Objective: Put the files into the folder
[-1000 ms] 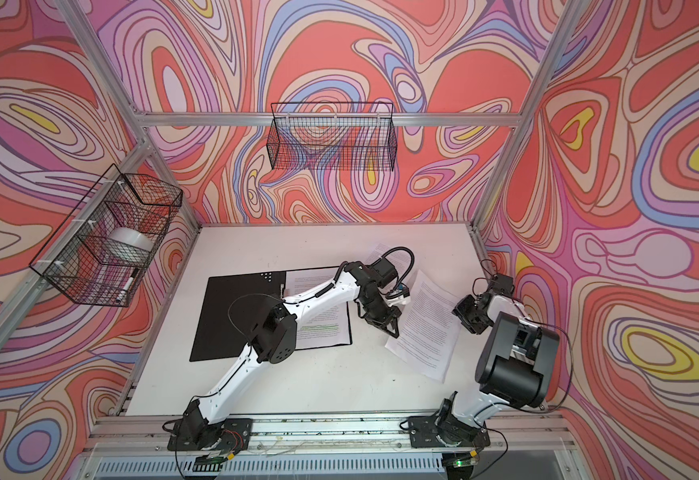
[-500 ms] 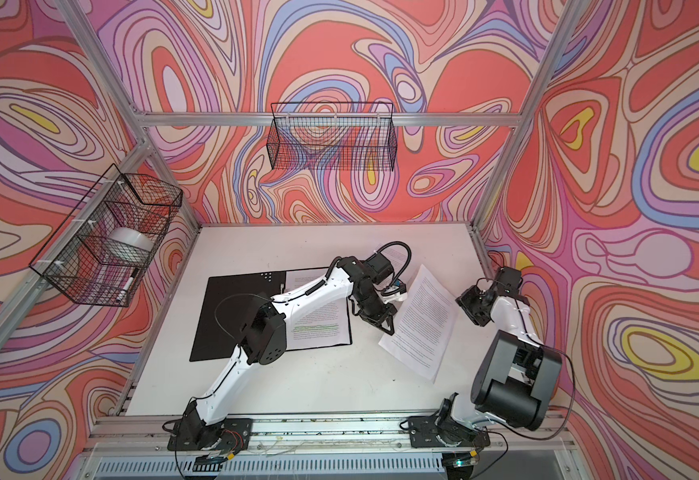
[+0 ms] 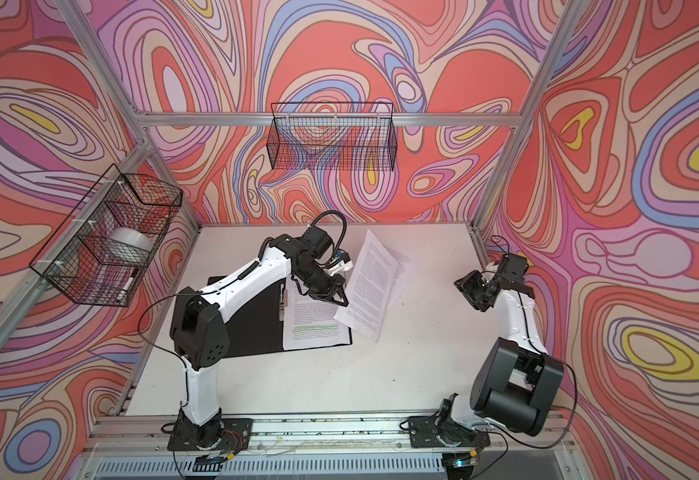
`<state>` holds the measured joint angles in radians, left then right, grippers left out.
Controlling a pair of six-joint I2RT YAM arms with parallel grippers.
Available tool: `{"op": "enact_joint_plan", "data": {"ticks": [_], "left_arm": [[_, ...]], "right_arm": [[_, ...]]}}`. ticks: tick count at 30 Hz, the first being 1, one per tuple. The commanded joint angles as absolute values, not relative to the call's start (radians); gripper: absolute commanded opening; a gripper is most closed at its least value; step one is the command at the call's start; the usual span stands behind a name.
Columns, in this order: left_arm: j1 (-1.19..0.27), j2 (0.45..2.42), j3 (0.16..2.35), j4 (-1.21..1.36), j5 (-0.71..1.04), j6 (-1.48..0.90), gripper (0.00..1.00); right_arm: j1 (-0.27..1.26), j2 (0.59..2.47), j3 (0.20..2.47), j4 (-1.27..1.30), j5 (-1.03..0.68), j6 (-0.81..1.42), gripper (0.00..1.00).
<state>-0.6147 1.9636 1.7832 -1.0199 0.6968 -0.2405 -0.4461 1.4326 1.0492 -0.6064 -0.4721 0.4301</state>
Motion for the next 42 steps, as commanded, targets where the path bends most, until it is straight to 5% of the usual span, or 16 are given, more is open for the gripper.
{"op": "enact_joint_plan", "data": {"ticks": [1,14,26,29,36,42], "left_arm": [[-0.568,1.886,1.679,-0.997,0.662,-0.284,0.0],[-0.424,1.692,1.283,-0.83,0.643,-0.435,0.0],[-0.36,1.686,1.14,-0.802,0.546,-0.482,0.0],[-0.331,1.69,1.126,-0.805,0.522,-0.489,0.13],[-0.314,1.674,1.097,-0.802,0.52,-0.501,0.76],[-0.309,1.601,1.156,-0.857,0.431,-0.439,0.89]], "right_arm": [[-0.372,1.459,1.107,-0.664,-0.471,0.387,0.47],[-0.203,1.524,1.122,-0.638,-0.466,0.433,0.46],[-0.068,1.583,1.149,-0.616,-0.467,0.455,0.45],[-0.026,1.599,1.152,-0.6,-0.49,0.46,0.44],[0.088,1.675,1.206,-0.587,-0.513,0.464,0.44],[0.159,1.737,1.244,-0.532,-0.554,0.49,0.42]]}}
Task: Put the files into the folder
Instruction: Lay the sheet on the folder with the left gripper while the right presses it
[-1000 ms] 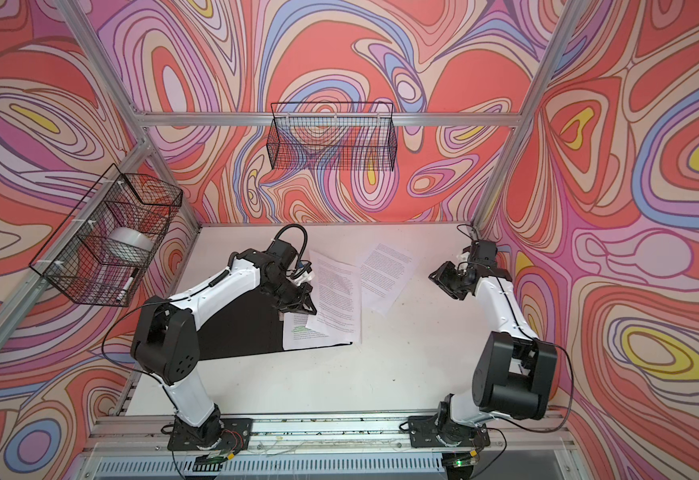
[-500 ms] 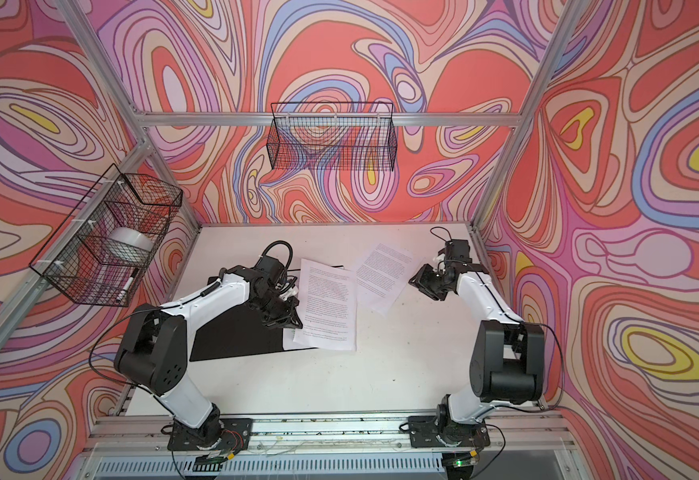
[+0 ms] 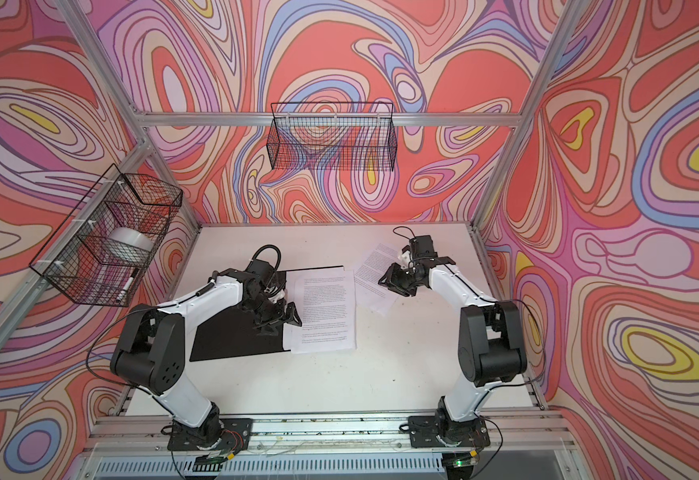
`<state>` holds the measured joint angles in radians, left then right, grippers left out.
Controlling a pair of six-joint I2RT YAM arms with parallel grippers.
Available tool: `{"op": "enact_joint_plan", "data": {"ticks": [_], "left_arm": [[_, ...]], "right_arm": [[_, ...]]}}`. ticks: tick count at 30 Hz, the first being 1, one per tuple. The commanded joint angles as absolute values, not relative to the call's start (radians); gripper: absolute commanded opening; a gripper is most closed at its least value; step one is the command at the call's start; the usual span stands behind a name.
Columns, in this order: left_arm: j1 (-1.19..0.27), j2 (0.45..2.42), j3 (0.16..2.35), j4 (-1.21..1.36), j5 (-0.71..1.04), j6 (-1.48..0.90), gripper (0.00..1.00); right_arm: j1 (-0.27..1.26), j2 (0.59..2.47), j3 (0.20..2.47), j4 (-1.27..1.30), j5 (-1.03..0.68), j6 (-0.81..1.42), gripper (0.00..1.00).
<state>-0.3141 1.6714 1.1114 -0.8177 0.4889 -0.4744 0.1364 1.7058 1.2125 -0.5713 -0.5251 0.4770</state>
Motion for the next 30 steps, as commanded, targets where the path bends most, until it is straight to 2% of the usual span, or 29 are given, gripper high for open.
{"op": "enact_joint_plan", "data": {"ticks": [1,11,16,30], "left_arm": [[-0.31,1.584,1.174,-0.863,0.426,-0.426,0.9],[-0.292,1.537,1.353,-0.916,0.273,-0.177,0.93],[-0.206,1.515,1.268,-0.814,0.306,-0.242,0.95],[-0.108,1.679,1.187,-0.676,0.449,-0.272,0.97]], "right_arm": [[0.176,1.752,1.256,-0.537,-0.554,0.487,0.42],[0.261,1.925,1.332,-0.577,-0.567,0.46,0.43],[0.3,1.976,1.358,-0.593,-0.576,0.46,0.43],[0.356,2.024,1.367,-0.656,-0.514,0.452,0.44]]}}
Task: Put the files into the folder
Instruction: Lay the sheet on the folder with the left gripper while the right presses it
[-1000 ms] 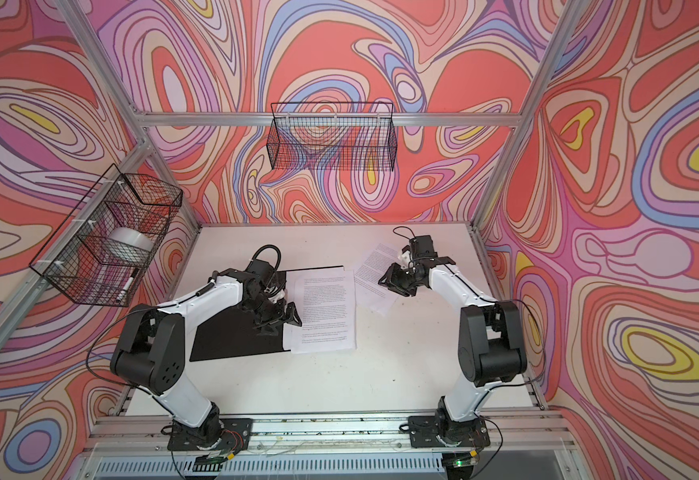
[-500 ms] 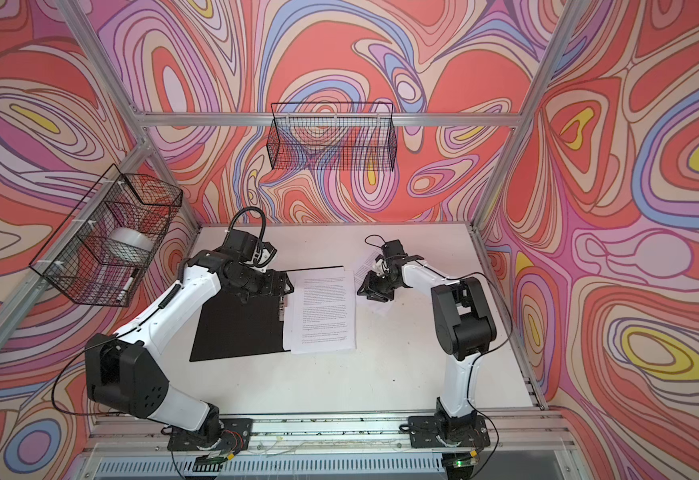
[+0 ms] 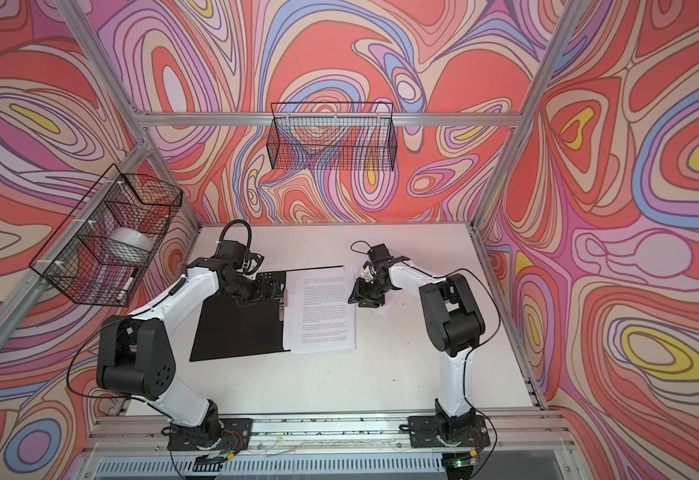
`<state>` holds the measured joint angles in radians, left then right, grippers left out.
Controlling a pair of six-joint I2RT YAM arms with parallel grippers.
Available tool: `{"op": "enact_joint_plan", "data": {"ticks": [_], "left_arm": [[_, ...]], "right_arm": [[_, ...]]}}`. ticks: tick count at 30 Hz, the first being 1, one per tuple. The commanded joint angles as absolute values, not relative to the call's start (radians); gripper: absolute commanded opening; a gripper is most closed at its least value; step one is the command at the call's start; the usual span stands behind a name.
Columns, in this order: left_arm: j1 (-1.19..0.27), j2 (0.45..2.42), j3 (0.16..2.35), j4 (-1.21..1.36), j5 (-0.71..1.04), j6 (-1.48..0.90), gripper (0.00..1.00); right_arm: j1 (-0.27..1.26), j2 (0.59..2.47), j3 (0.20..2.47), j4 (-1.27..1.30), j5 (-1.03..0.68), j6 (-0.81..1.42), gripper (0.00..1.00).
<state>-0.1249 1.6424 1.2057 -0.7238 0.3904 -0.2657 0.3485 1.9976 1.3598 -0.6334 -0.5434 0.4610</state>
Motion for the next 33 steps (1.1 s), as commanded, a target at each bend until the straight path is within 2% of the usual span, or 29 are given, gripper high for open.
{"op": "enact_joint_plan", "data": {"ticks": [1,16,33], "left_arm": [[-0.105,1.693,1.183,-0.669,0.46,-0.274,0.97],[-0.098,1.859,1.175,-0.571,0.612,-0.288,0.98],[-0.098,1.875,1.177,-0.551,0.626,-0.268,0.98]], "right_arm": [[0.36,2.026,1.368,-0.657,-0.512,0.452,0.44],[0.389,2.022,1.334,-0.635,-0.484,0.488,0.43],[0.4,2.021,1.34,-0.616,-0.482,0.512,0.34]]}}
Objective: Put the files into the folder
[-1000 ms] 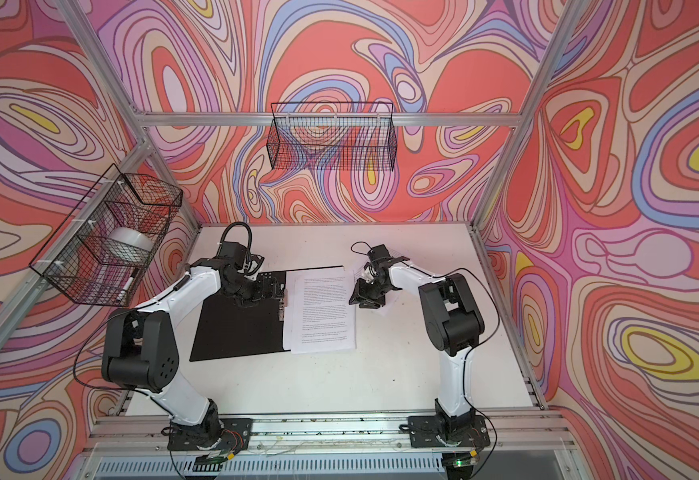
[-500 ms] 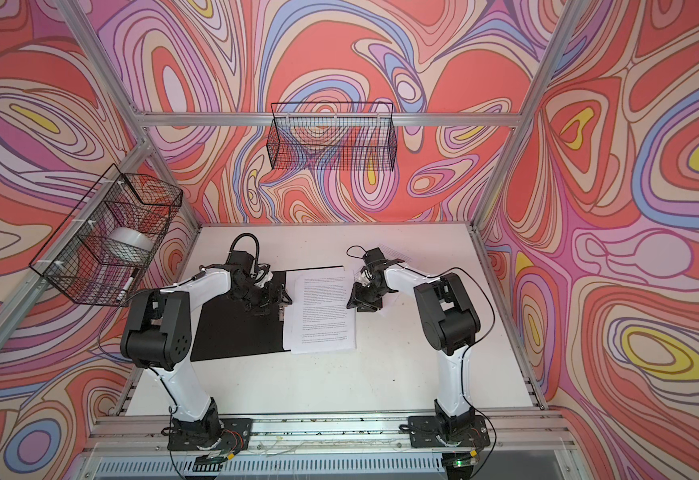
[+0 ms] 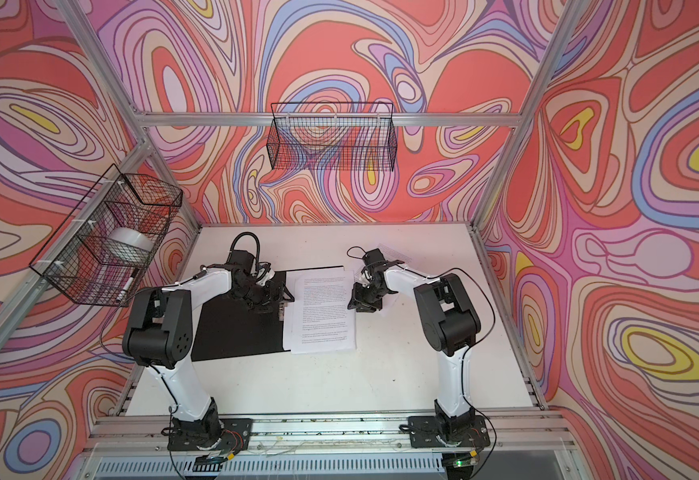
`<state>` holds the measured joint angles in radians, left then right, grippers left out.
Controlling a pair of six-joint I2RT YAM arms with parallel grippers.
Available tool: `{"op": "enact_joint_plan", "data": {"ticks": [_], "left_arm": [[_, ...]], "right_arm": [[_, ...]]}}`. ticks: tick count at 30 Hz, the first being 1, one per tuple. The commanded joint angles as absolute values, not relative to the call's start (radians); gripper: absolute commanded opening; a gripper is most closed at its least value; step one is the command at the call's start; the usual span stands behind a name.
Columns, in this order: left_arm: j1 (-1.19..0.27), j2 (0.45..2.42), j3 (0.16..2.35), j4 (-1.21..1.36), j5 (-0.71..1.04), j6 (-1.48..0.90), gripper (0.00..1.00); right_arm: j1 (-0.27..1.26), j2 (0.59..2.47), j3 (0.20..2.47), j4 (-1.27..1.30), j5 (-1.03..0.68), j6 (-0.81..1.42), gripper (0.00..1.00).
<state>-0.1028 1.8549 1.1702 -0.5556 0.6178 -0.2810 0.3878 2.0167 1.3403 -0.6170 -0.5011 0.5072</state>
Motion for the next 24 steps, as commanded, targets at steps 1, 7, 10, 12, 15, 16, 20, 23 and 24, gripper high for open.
{"op": "enact_joint_plan", "data": {"ticks": [1,7,10,12,15,16,20,23,24], "left_arm": [[-0.098,1.875,1.177,-0.551,0.626,-0.268,0.99],[-0.098,1.872,1.173,-0.546,0.625,-0.268,0.99],[-0.098,1.871,1.174,-0.546,0.624,-0.268,0.99],[-0.098,1.869,1.172,-0.544,0.623,-0.268,0.99],[-0.098,1.869,1.172,-0.542,0.624,-0.273,0.99],[-0.098,1.868,1.171,-0.54,0.625,-0.275,0.99],[-0.098,1.866,1.168,-0.54,0.624,-0.275,0.99],[-0.098,1.863,1.164,-0.538,0.624,-0.275,0.99],[-0.098,1.861,1.164,-0.537,0.623,-0.275,0.99]], "right_arm": [[0.4,2.023,1.344,-0.617,-0.481,0.512,0.33],[0.405,2.032,1.369,-0.626,-0.477,0.512,0.26],[0.405,2.036,1.383,-0.632,-0.473,0.511,0.23],[0.405,2.036,1.39,-0.639,-0.47,0.51,0.21],[0.406,2.038,1.401,-0.641,-0.465,0.509,0.19],[0.406,2.039,1.403,-0.641,-0.465,0.51,0.18],[0.406,2.047,1.414,-0.64,-0.466,0.513,0.16],[0.408,2.051,1.419,-0.642,-0.466,0.515,0.15],[0.408,2.051,1.419,-0.639,-0.467,0.519,0.14]]}}
